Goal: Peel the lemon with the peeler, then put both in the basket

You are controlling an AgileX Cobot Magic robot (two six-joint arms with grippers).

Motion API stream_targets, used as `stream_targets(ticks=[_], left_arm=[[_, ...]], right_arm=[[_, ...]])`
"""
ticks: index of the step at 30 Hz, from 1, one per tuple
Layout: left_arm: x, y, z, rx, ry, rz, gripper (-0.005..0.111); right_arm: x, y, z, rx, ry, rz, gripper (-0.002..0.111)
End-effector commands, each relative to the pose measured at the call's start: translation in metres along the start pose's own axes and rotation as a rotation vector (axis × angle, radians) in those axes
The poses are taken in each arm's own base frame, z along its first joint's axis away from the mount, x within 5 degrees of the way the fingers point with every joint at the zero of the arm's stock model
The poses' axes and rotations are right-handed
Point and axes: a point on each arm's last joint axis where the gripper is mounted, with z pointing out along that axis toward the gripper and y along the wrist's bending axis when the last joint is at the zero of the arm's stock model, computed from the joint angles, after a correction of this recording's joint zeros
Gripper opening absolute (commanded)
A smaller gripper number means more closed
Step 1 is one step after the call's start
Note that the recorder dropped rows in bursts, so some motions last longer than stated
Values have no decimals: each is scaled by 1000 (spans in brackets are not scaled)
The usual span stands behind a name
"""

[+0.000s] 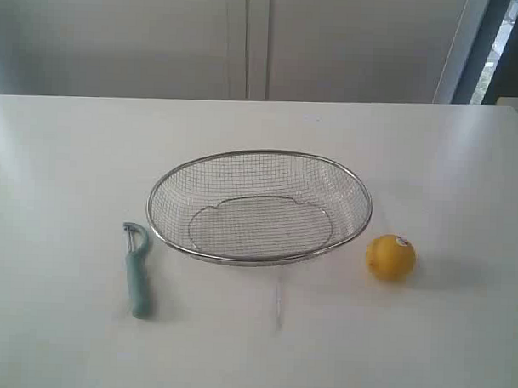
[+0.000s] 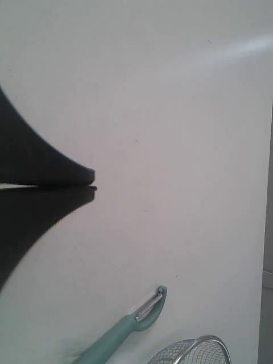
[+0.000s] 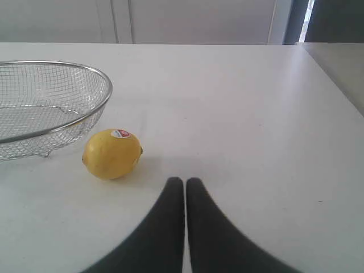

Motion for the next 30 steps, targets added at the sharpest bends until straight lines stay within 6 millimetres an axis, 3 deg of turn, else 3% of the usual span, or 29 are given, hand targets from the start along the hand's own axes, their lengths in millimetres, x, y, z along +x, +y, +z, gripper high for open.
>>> stream_targets(ticks=[1,30], left_arm=[[1,0,0,4,0,5,0],[1,0,0,4,0,5,0]], right_arm=[[0,0,0,-3,-5,0,3],[-2,0,0,-5,-25,0,3]])
